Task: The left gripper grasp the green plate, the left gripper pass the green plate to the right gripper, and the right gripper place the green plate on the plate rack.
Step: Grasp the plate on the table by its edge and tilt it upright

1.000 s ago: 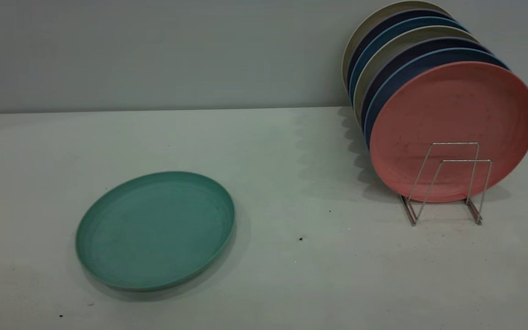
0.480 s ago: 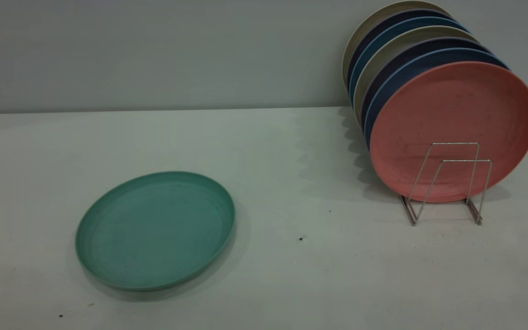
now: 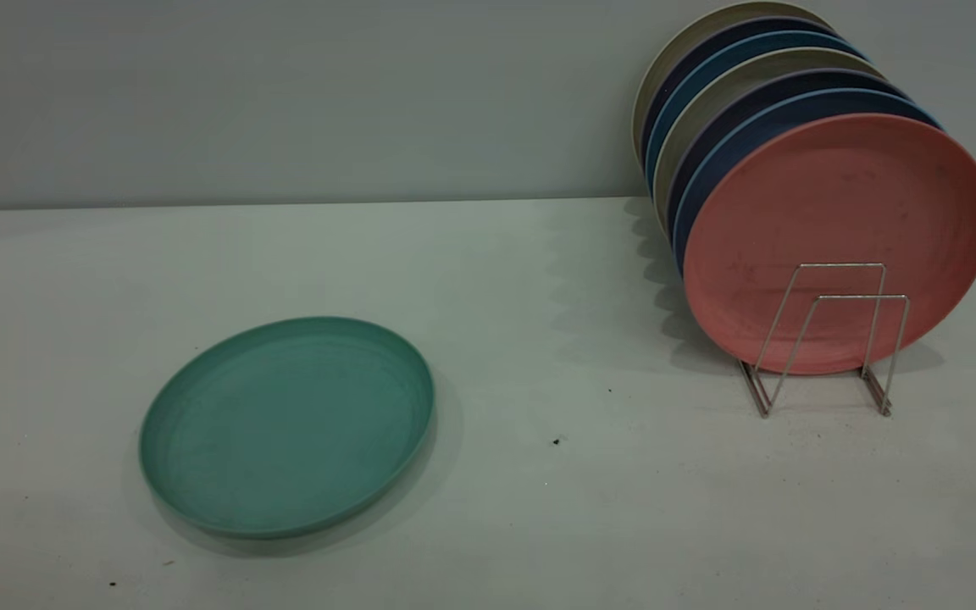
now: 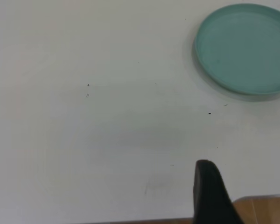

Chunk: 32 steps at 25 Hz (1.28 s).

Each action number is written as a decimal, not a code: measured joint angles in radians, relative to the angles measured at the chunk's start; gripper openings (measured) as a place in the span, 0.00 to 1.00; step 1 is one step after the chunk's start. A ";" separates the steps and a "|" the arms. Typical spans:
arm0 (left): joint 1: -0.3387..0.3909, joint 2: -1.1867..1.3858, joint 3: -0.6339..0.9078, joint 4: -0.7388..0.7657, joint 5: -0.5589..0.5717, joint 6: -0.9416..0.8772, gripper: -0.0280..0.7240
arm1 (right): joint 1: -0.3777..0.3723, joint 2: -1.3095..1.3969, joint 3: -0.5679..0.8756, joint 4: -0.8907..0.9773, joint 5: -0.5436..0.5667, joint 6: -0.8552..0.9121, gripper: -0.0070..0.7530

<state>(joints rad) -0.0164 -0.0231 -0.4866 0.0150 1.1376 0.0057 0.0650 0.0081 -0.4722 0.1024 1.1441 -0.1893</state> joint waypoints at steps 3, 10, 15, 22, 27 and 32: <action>0.000 0.000 0.000 0.000 0.000 0.000 0.60 | 0.000 0.000 0.000 0.000 0.000 0.000 0.36; 0.000 0.000 0.000 -0.001 0.000 0.000 0.60 | 0.000 0.000 0.000 0.000 0.000 0.000 0.36; 0.000 0.001 -0.043 -0.041 -0.094 0.000 0.60 | 0.000 0.000 -0.019 0.047 -0.038 -0.021 0.36; -0.001 0.174 -0.064 -0.084 -0.121 0.002 0.60 | 0.000 0.055 -0.029 0.239 -0.146 -0.092 0.38; -0.001 0.383 -0.064 -0.168 -0.141 0.008 0.60 | 0.000 0.167 -0.029 0.335 -0.201 -0.168 0.45; -0.001 0.576 -0.064 -0.311 -0.237 0.064 0.60 | 0.000 0.317 -0.029 0.415 -0.217 -0.308 0.49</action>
<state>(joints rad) -0.0172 0.5534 -0.5506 -0.2959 0.9005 0.0702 0.0650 0.3250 -0.5015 0.5171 0.9270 -0.4977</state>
